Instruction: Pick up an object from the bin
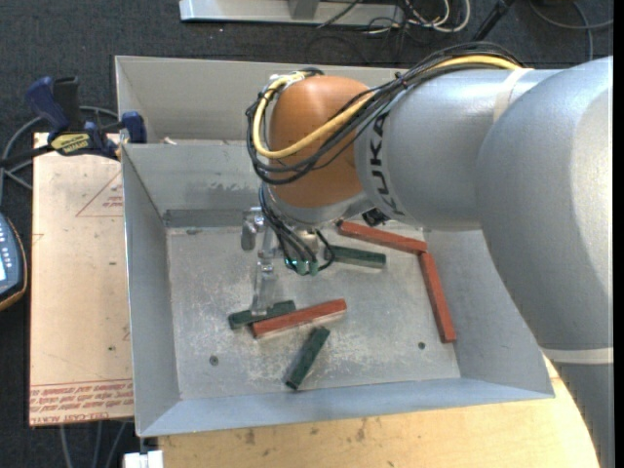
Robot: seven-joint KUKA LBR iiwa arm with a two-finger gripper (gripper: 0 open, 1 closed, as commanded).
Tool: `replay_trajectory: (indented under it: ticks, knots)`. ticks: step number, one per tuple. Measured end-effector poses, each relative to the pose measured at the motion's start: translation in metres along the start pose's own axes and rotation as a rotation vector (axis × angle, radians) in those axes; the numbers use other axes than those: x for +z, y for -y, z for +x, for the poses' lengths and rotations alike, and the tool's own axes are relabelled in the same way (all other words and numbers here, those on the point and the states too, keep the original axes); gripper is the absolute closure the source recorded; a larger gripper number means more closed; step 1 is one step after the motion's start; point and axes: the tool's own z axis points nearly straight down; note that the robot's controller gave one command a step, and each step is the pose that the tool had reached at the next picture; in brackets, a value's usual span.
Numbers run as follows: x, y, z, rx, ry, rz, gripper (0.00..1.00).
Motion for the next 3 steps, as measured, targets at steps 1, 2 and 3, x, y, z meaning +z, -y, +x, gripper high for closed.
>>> replay_trajectory:
  ticks: [1, 2, 3]
  knots:
    - [0.078, 0.022, 0.047, -0.085, -0.003, 0.002, 0.00]
    - [0.073, 0.020, 0.043, -0.084, 0.008, -0.001, 1.00]
    - [-0.054, 0.030, 0.023, -0.030, 0.019, -0.003, 1.00]
